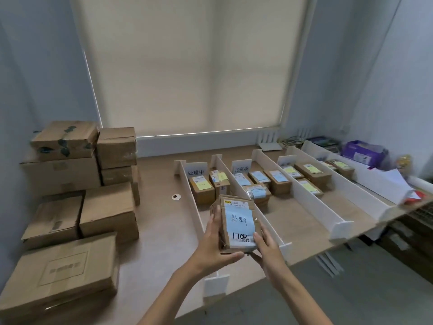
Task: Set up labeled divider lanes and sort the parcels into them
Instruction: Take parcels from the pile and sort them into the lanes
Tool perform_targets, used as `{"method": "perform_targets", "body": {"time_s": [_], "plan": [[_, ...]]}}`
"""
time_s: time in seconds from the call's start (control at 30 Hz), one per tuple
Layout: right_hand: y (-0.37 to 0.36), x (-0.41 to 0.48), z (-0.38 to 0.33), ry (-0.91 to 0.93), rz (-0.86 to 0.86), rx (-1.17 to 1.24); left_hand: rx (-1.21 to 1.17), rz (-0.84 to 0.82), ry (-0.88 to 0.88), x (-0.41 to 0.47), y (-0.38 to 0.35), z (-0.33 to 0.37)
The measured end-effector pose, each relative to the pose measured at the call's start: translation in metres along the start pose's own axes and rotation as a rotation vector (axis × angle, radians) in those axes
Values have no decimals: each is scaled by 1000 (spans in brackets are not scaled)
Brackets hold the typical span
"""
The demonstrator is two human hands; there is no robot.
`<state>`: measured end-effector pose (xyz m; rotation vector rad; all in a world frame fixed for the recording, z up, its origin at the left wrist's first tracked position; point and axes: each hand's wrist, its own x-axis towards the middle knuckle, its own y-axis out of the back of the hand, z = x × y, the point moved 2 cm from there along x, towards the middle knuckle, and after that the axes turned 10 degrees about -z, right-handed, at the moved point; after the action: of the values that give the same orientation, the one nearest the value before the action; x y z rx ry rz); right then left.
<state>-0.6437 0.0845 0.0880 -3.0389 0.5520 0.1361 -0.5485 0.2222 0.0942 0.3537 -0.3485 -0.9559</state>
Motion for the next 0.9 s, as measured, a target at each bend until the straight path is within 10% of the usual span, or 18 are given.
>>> {"method": "perform_targets", "body": {"time_s": [0.4,0.9], "plan": [[137,48,-5,16,-194,-258,305,199,83,102,-87,-6],[110,204,66,143,-331,-787,311,377,447,173,-55,-105]]}}
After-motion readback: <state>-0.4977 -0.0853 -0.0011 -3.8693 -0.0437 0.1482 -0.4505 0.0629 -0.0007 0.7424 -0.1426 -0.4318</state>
